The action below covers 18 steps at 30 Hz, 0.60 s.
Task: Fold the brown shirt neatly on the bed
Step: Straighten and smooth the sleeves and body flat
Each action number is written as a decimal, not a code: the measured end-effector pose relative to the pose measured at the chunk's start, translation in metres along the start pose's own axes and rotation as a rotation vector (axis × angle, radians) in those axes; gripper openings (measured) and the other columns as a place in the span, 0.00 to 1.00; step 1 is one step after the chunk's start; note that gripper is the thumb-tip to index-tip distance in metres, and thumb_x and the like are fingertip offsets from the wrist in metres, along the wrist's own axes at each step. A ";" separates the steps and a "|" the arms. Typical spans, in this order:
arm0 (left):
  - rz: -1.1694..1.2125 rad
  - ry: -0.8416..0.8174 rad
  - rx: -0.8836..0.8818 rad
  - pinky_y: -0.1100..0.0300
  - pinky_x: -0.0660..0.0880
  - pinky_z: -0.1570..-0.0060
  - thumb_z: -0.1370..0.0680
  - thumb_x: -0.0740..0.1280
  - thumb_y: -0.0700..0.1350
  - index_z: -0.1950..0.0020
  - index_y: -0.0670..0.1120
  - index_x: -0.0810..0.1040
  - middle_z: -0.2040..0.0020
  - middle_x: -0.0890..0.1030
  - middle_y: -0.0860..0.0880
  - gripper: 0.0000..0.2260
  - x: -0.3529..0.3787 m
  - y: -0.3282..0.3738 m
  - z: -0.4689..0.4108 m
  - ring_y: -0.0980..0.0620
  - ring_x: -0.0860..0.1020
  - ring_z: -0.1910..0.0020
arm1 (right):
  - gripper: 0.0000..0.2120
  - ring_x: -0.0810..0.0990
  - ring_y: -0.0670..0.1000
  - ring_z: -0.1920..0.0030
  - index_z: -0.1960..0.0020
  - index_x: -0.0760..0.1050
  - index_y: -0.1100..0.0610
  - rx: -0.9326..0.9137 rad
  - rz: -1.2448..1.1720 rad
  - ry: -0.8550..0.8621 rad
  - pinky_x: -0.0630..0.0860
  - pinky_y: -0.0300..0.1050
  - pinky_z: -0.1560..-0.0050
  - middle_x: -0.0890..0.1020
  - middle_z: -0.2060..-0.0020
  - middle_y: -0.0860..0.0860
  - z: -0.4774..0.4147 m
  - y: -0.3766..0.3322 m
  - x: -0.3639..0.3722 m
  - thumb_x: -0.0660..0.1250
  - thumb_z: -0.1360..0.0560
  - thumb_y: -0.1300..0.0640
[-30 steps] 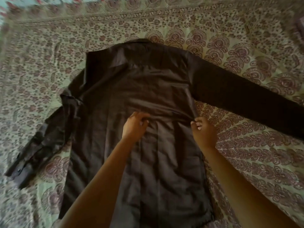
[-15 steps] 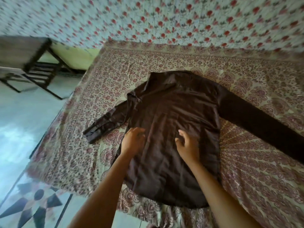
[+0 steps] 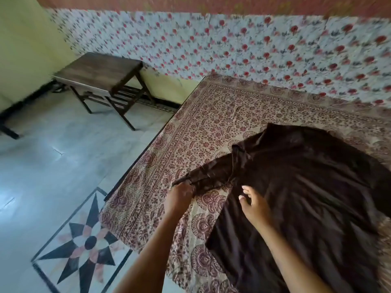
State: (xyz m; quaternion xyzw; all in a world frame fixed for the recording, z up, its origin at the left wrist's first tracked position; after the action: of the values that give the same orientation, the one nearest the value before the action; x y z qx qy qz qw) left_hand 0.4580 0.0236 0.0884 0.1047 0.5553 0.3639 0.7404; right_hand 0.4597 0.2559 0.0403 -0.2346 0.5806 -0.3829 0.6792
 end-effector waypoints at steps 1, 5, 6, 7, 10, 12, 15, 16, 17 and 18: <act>0.002 -0.037 -0.021 0.56 0.78 0.54 0.24 0.61 0.43 0.44 0.46 0.79 0.49 0.83 0.44 0.12 -0.002 -0.011 -0.019 0.43 0.81 0.53 | 0.16 0.78 0.57 0.41 0.39 0.74 0.58 0.029 0.014 -0.001 0.72 0.52 0.39 0.80 0.43 0.55 -0.011 -0.005 0.015 0.65 0.26 0.60; -0.051 -0.110 -0.074 0.65 0.74 0.70 0.23 0.62 0.44 0.43 0.48 0.79 0.54 0.82 0.49 0.11 0.005 -0.052 -0.087 0.52 0.78 0.65 | 0.17 0.75 0.54 0.38 0.36 0.72 0.56 0.157 0.061 -0.042 0.70 0.48 0.37 0.78 0.39 0.53 -0.054 -0.017 0.057 0.63 0.25 0.58; -0.081 -0.124 -0.086 0.66 0.71 0.72 0.23 0.62 0.44 0.43 0.48 0.79 0.55 0.81 0.50 0.11 0.010 -0.061 -0.104 0.53 0.76 0.66 | 0.17 0.75 0.53 0.38 0.36 0.72 0.56 0.183 0.060 -0.037 0.69 0.46 0.37 0.77 0.39 0.53 -0.065 -0.017 0.065 0.63 0.25 0.58; -0.106 -0.144 -0.093 0.66 0.69 0.72 0.23 0.63 0.45 0.42 0.48 0.78 0.55 0.79 0.50 0.11 0.014 -0.067 -0.118 0.53 0.75 0.66 | 0.18 0.74 0.53 0.37 0.36 0.71 0.57 0.196 0.063 -0.033 0.68 0.45 0.38 0.77 0.38 0.54 -0.075 -0.018 0.072 0.63 0.25 0.58; -0.177 -0.205 -0.089 0.64 0.69 0.59 0.24 0.64 0.44 0.37 0.49 0.75 0.44 0.75 0.45 0.15 0.029 -0.081 -0.155 0.51 0.76 0.52 | 0.17 0.74 0.53 0.37 0.36 0.72 0.58 0.219 0.107 -0.014 0.68 0.44 0.38 0.77 0.38 0.53 -0.103 -0.013 0.088 0.63 0.24 0.58; -0.251 -0.208 -0.115 0.55 0.71 0.48 0.25 0.65 0.46 0.32 0.51 0.69 0.34 0.68 0.43 0.21 0.044 -0.092 -0.178 0.44 0.71 0.39 | 0.18 0.74 0.53 0.37 0.36 0.72 0.58 0.236 0.126 -0.001 0.69 0.46 0.37 0.77 0.38 0.53 -0.122 -0.003 0.099 0.63 0.25 0.57; -0.277 -0.211 -0.160 0.42 0.68 0.37 0.26 0.65 0.50 0.28 0.54 0.62 0.29 0.63 0.43 0.27 0.063 -0.105 -0.204 0.39 0.65 0.33 | 0.19 0.74 0.54 0.37 0.35 0.70 0.58 0.257 0.184 0.022 0.68 0.47 0.37 0.76 0.38 0.54 -0.147 0.013 0.114 0.63 0.25 0.57; -0.281 -0.220 -0.158 0.40 0.65 0.35 0.26 0.65 0.51 0.27 0.54 0.60 0.29 0.63 0.43 0.28 0.071 -0.109 -0.212 0.39 0.64 0.32 | 0.20 0.73 0.55 0.37 0.34 0.70 0.59 0.276 0.213 0.037 0.68 0.47 0.37 0.74 0.37 0.55 -0.155 0.019 0.119 0.63 0.25 0.57; -0.294 -0.224 -0.142 0.40 0.63 0.33 0.25 0.65 0.52 0.27 0.53 0.60 0.29 0.64 0.43 0.28 0.078 -0.111 -0.218 0.40 0.64 0.31 | 0.20 0.73 0.55 0.37 0.33 0.69 0.59 0.303 0.245 0.053 0.67 0.47 0.38 0.73 0.37 0.56 -0.163 0.025 0.124 0.63 0.25 0.58; -0.311 -0.218 -0.117 0.42 0.61 0.33 0.25 0.65 0.53 0.27 0.52 0.60 0.30 0.65 0.43 0.28 0.083 -0.111 -0.223 0.41 0.64 0.31 | 0.21 0.73 0.56 0.37 0.33 0.68 0.59 0.335 0.273 0.073 0.68 0.47 0.39 0.72 0.36 0.56 -0.169 0.030 0.127 0.63 0.25 0.58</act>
State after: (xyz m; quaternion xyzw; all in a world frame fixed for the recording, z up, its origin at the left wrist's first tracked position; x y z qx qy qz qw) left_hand 0.3144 -0.0571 -0.1162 0.0133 0.4594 0.2632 0.8482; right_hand 0.3079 0.1945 -0.0962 -0.0237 0.5596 -0.3867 0.7326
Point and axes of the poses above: each hand's wrist, its own z-axis away from the middle knuckle, its own x-axis out of the palm, y = z × x, the point moved 4 cm from there along -z, towards the middle knuckle
